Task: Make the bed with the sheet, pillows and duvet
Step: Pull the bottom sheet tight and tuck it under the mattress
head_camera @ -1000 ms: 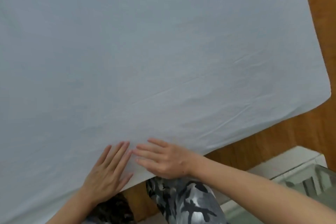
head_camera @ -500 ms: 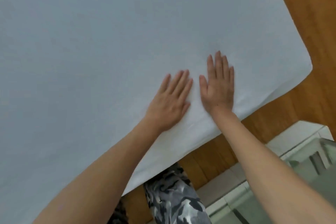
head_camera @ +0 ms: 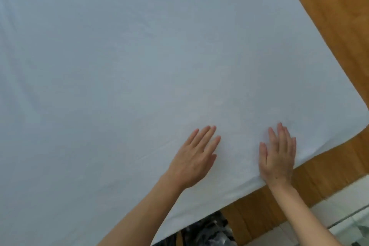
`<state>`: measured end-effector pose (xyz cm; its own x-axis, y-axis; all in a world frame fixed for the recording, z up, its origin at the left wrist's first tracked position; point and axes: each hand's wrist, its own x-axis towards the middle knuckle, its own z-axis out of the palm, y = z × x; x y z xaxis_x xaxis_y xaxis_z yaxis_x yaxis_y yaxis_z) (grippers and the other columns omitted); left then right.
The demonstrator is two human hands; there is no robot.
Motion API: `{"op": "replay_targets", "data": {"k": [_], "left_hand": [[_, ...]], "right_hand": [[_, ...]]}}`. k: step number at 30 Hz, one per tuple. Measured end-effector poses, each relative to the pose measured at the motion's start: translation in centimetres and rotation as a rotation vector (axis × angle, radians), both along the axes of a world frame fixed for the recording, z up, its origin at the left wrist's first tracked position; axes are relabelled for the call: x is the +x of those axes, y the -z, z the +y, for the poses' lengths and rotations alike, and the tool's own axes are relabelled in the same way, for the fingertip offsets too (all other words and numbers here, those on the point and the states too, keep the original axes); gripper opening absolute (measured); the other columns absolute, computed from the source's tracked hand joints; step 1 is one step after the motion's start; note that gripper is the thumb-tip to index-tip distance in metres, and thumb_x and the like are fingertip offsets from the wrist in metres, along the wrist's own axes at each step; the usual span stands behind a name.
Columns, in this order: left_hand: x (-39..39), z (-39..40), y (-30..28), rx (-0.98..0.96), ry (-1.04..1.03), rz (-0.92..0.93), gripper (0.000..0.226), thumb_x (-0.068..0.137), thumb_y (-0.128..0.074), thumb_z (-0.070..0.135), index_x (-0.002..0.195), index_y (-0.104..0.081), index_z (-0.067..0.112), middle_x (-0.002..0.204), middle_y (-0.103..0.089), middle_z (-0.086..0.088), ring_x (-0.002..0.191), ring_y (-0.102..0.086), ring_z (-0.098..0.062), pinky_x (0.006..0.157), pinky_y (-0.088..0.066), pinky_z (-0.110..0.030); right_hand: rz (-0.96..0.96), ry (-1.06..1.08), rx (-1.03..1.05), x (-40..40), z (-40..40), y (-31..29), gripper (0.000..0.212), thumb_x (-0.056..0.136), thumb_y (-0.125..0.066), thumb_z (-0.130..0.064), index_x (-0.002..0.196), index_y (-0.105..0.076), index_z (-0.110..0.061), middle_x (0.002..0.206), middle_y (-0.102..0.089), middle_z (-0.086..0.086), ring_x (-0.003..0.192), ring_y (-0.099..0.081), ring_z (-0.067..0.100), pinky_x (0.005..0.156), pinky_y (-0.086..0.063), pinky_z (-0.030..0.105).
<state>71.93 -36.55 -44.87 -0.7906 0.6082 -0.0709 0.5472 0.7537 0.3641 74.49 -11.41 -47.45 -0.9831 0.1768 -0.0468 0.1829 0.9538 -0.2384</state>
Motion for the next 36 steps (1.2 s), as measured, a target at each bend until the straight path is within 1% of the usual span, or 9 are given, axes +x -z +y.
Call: {"op": "replay_targets", "data": {"k": [4, 9, 16, 20, 23, 25, 30, 33, 36], "left_hand": [[-3.5, -9.5, 0.2, 0.008, -0.262, 0.040, 0.042, 0.097, -0.042, 0.022, 0.135, -0.044, 0.004, 0.146, -0.043, -0.020, 0.137, -0.036, -0.033, 0.112, -0.029, -0.047], [-5.3, -20.3, -0.5, -0.042, -0.614, 0.101, 0.044, 0.098, -0.039, 0.024, 0.137, -0.043, 0.002, 0.147, -0.040, -0.022, 0.138, -0.032, -0.034, 0.114, -0.026, -0.045], [0.1, -29.7, 0.0, -0.172, -0.893, 0.100, 0.053, 0.099, -0.034, 0.028, 0.145, -0.034, 0.001, 0.153, -0.029, -0.024, 0.142, -0.024, -0.036, 0.117, -0.020, -0.047], [9.1, -29.3, 2.6, -0.179, -0.862, -0.006, 0.054, 0.104, -0.021, 0.037, 0.147, -0.027, 0.006, 0.154, -0.025, -0.023, 0.144, -0.022, -0.035, 0.118, -0.014, -0.045], [16.9, -26.4, 4.4, -0.182, -0.918, -0.080, 0.057, 0.104, -0.015, 0.041, 0.150, -0.023, 0.008, 0.157, -0.020, -0.020, 0.147, -0.015, -0.032, 0.119, -0.009, -0.044], [21.9, -24.1, 4.8, -0.189, -0.954, -0.093, 0.059, 0.103, -0.014, 0.041, 0.154, -0.013, 0.011, 0.160, -0.011, -0.017, 0.149, -0.008, -0.029, 0.120, -0.006, -0.044], [29.1, -21.1, 4.5, -0.227, -0.961, -0.157, 0.061, 0.103, -0.015, 0.042, 0.155, -0.004, 0.011, 0.162, -0.005, -0.014, 0.149, -0.006, -0.028, 0.120, -0.007, -0.044], [29.0, -21.5, 3.0, -0.147, -0.994, -0.165, 0.056, 0.104, -0.022, 0.039, 0.149, -0.023, 0.007, 0.155, -0.024, -0.016, 0.143, -0.025, -0.030, 0.118, -0.018, -0.043], [27.1, -23.6, 1.8, -0.066, -1.083, -0.110, 0.049, 0.103, -0.025, 0.038, 0.138, -0.036, 0.005, 0.138, -0.039, -0.013, 0.123, -0.043, -0.029, 0.108, -0.030, -0.038]], "right_hand": [[0.089, -0.184, -0.087, -2.2, -7.4, -0.5, 0.046, 0.104, -0.023, -0.034, 0.134, -0.040, -0.004, 0.146, -0.036, 0.022, 0.136, -0.032, 0.036, 0.117, -0.014, 0.046], [0.122, -0.423, -0.205, -6.9, -19.9, -1.6, 0.044, 0.103, -0.026, -0.034, 0.135, -0.039, -0.006, 0.149, -0.033, 0.018, 0.139, -0.029, 0.032, 0.117, -0.017, 0.048], [0.107, -0.940, -0.146, -7.8, -35.2, -2.8, 0.053, 0.099, -0.038, -0.031, 0.145, -0.030, -0.006, 0.154, -0.028, 0.019, 0.145, -0.020, 0.031, 0.116, -0.019, 0.050], [0.065, -1.371, -0.080, -1.8, -36.4, 0.2, 0.053, 0.098, -0.042, -0.030, 0.144, -0.035, -0.005, 0.153, -0.030, 0.019, 0.144, -0.023, 0.031, 0.117, -0.018, 0.050], [0.001, -1.695, 0.047, 5.8, -32.2, 2.7, 0.055, 0.098, -0.042, -0.035, 0.145, -0.037, -0.008, 0.152, -0.033, 0.015, 0.144, -0.024, 0.029, 0.118, -0.015, 0.048], [-0.042, -1.802, 0.093, 10.3, -29.7, 2.9, 0.055, 0.098, -0.041, -0.038, 0.145, -0.038, -0.011, 0.153, -0.032, 0.011, 0.145, -0.023, 0.025, 0.119, -0.014, 0.046], [-0.080, -1.767, -0.019, 14.3, -28.4, 1.4, 0.050, 0.099, -0.039, -0.038, 0.141, -0.043, -0.011, 0.152, -0.036, 0.008, 0.144, -0.025, 0.022, 0.119, -0.014, 0.045], [-0.049, -1.692, -0.147, 12.7, -29.5, 0.4, 0.047, 0.101, -0.038, -0.033, 0.141, -0.039, -0.009, 0.152, -0.034, 0.009, 0.144, -0.027, 0.022, 0.117, -0.018, 0.045], [0.013, -1.553, -0.189, 9.2, -31.3, 0.4, 0.045, 0.102, -0.037, -0.028, 0.140, -0.038, -0.006, 0.151, -0.033, 0.012, 0.144, -0.025, 0.026, 0.118, -0.019, 0.047]]}}
